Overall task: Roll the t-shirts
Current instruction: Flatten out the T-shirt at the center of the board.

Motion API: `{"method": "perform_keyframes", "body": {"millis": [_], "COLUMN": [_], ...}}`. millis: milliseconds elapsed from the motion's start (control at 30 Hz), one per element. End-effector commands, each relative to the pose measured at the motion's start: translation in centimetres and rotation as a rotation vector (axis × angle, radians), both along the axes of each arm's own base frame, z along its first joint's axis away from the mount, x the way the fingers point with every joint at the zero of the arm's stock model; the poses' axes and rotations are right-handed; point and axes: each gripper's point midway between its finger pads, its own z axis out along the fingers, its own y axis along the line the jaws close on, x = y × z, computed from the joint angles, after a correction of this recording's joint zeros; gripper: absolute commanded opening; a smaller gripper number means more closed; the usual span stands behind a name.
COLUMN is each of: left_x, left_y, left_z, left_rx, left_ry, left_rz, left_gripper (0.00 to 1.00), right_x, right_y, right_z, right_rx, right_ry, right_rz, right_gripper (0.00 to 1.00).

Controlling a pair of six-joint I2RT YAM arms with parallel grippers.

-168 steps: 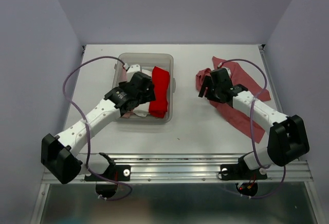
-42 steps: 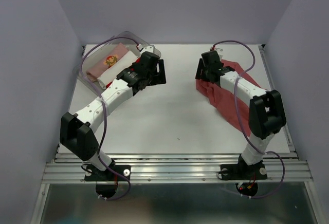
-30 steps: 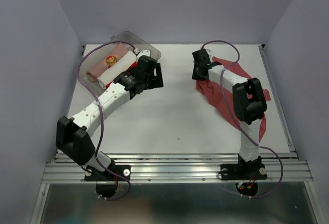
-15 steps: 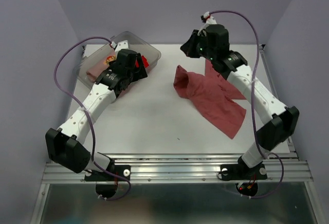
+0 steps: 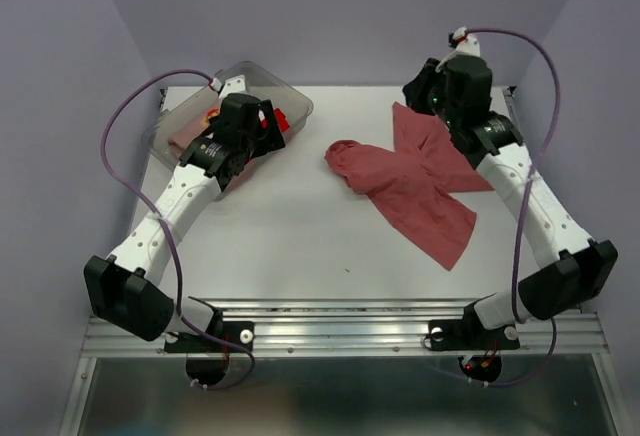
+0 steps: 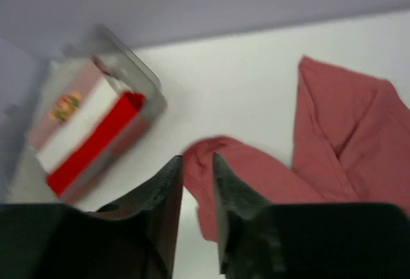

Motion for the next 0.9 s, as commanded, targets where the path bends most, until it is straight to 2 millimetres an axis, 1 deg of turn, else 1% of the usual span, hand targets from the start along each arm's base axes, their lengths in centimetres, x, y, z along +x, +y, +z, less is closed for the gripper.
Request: {"method": "perform_keyframes", "body": {"millis": [0,33,67,100,133,167,200,233,267,300,333,433,467,500,533,567,633,667,700,733,767,833,867], "left_x": [-0.2,-0.2,-0.3,-0.3,-0.3,-0.3,-0.3,-0.4,-0.3,-0.3,-0.4,-0.6,-0.7,-0.7,-0.8,-0.9,-0.9,-1.0,-1.0,-1.0,-1.0,-0.9,-0.9], "left_y": [-0.1,0.2,0.4,0.5,0.6,0.8,0.9,0.9,0.8,0.9,0.8,0.9,0.9,0.9,0.8,0.8,0.9,0.9,0.9,0.9,0.9,0.9,0.9], "left_z": [1.3,1.1,0.8,0.7,0.6,0.6,0.5,0.2,0.2,-0.1,-0.2,-0.7,-0.9,-0.9,-0.9,-1.1,-1.0,-1.1,-1.1,-1.0,-1.0,-1.0,-1.1], "left_rx": [-0.028,-0.018,-0.012,-0.006,-0.002,0.0,0.001,0.004,0.002,0.006,0.002,0.002,0.002,-0.001,-0.002,-0.002,-0.003,-0.001,-0.002,-0.002,-0.003,-0.004,-0.003], "left_ry": [-0.047,-0.043,-0.035,-0.034,-0.031,-0.031,-0.027,-0.021,-0.022,-0.014,-0.01,0.001,0.004,0.005,0.005,0.007,0.004,0.004,0.004,0.001,0.001,0.0,0.0], "left_rz": [-0.012,-0.002,0.008,0.015,0.019,0.025,0.028,0.028,0.026,0.03,0.026,0.027,0.028,0.025,0.023,0.022,0.023,0.023,0.021,0.021,0.019,0.021,0.019], "left_gripper": [0.9,0.9,0.9,0.9,0.9,0.9,0.9,0.9,0.9,0.9,0.9,0.9,0.9,0.9,0.9,0.9,0.9,0.9,0.9,0.9,0.9,0.9,0.9], "right_x": [-1.9,-2.2,-3.4,-3.6,-4.0,-4.3,-4.8,-4.7,-4.7,-5.1,-4.5,-4.2,-3.9,-3.7,-3.3,-3.1,-2.7,-2.6,-2.5,-2.4,-2.3,-2.2,-2.2], "right_y": [3.1,3.4,5.5,5.7,6.3,6.8,7.6,8.2,8.3,9.1,8.9,9.2,9.3,9.2,8.8,8.6,8.4,8.5,8.6,8.7,8.8,9.2,9.5], "right_z": [-11.8,-13.0,-15.2,-16.2,-17.2,-18.3,-20.5,-21.4,-22.6,-23.6,-25.6,-28.0,-29.3,-29.8,-30.0,-30.8,-30.9,-31.1,-30.8,-30.5,-29.4,-28.2,-27.4], "right_rx": [-0.245,-0.296,-0.345,-0.392,-0.43,-0.467,-0.531,-0.561,-0.614,-0.665,-0.739,-0.826,-0.85,-0.861,-0.88,-0.89,-0.906,-0.905,-0.897,-0.878,-0.852,-0.811,-0.786], "right_ry": [0.269,0.28,0.314,0.324,0.334,0.346,0.369,0.361,0.366,0.369,0.39,0.413,0.427,0.429,0.423,0.427,0.419,0.42,0.415,0.411,0.394,0.379,0.368], "right_rz": [0.065,0.056,0.1,0.076,0.077,0.079,0.087,0.081,0.068,0.072,0.033,0.021,0.014,-0.001,-0.037,-0.064,-0.092,-0.097,-0.103,-0.111,-0.119,-0.109,-0.106], "right_gripper": [0.39,0.48,0.67,0.75,0.81,0.92,0.96,0.99,1.0,1.0,1.0,1.0,0.98,0.96,0.92,0.81,0.74,0.61,0.54,0.44,0.24,0.1,0.01]}}
